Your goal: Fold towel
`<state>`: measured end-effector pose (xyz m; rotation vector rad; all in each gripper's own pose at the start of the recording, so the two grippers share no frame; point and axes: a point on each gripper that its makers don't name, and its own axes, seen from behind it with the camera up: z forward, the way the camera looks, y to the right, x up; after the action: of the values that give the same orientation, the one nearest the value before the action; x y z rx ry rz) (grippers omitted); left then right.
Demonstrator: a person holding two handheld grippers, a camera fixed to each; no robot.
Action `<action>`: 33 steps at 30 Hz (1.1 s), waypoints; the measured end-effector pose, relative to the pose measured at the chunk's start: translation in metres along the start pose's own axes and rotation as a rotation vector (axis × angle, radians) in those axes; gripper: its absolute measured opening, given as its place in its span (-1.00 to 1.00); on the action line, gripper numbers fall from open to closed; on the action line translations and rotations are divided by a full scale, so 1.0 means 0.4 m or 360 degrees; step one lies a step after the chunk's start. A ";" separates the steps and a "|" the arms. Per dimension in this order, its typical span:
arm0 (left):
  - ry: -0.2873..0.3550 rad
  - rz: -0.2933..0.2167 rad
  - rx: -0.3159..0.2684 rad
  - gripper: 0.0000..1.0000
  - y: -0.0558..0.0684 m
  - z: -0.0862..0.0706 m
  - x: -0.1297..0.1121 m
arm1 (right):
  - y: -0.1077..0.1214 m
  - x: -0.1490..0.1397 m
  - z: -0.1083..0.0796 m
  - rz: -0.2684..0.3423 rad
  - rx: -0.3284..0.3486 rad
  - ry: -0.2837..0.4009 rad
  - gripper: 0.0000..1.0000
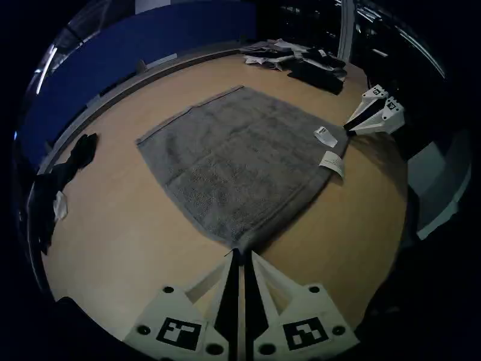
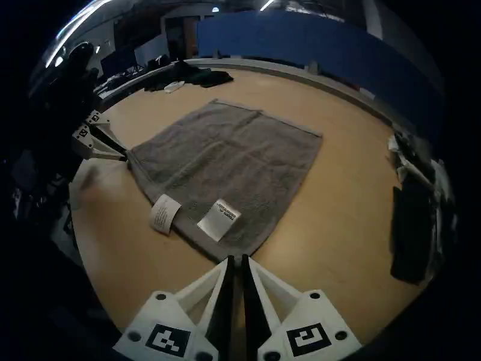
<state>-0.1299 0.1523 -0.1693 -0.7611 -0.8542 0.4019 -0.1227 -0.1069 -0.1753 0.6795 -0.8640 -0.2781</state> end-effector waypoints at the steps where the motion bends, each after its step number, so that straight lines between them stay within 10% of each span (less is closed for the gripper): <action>1: 0.0000 0.0000 0.0000 -0.89 0.000 0.000 0.001 | 0.000 0.001 -0.001 0.0000 0.0001 0.0000 -0.82; 33: 0.0032 -0.0092 0.0064 -0.89 -0.012 -0.123 0.093 | 0.004 0.119 -0.130 0.0045 -0.0017 0.0113 -0.83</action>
<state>-0.0679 0.1497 -0.1670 -0.7005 -0.8451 0.3584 -0.0526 -0.1064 -0.1693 0.6632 -0.8035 -0.2317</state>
